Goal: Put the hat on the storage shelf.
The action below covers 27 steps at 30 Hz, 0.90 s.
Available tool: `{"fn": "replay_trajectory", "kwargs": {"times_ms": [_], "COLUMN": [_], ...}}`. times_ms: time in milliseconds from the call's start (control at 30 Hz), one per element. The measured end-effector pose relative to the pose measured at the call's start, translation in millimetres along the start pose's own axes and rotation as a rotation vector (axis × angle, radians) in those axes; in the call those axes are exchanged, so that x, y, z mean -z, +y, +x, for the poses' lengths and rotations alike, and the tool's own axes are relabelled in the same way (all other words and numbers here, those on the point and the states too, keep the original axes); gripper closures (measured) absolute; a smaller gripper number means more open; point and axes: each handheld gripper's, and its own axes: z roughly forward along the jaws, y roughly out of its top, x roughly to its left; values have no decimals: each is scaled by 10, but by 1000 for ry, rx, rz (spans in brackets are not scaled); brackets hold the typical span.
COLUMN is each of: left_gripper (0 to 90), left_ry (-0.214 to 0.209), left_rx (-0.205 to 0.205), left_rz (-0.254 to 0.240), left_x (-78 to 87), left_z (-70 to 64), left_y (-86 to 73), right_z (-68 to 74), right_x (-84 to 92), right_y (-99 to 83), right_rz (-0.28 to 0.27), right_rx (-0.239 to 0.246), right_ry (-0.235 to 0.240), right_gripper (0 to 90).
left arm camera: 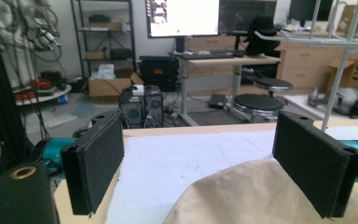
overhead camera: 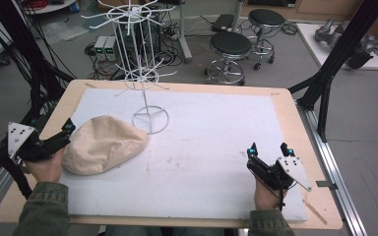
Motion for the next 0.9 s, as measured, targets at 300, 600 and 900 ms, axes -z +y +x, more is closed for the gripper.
{"fn": "replay_trajectory", "kwargs": {"times_ms": [300,600,900], "left_gripper": [166,166,165], "left_ry": [-52,-96,-128], "left_rx": [-21,-44,-65], "left_rz": [37,88,138], "left_x": [-225,-443,-645], "left_z": [-23,-38,-33], "left_y": [108,135,105], "right_z": [11,8,19], "right_x": [-13,-23,-21], "right_y": [-7,-8,-9], "right_rz": [8,7,7], "right_rx": [9,7,14], "right_ry": [5,6,9], "right_gripper": [65,65,65]}}
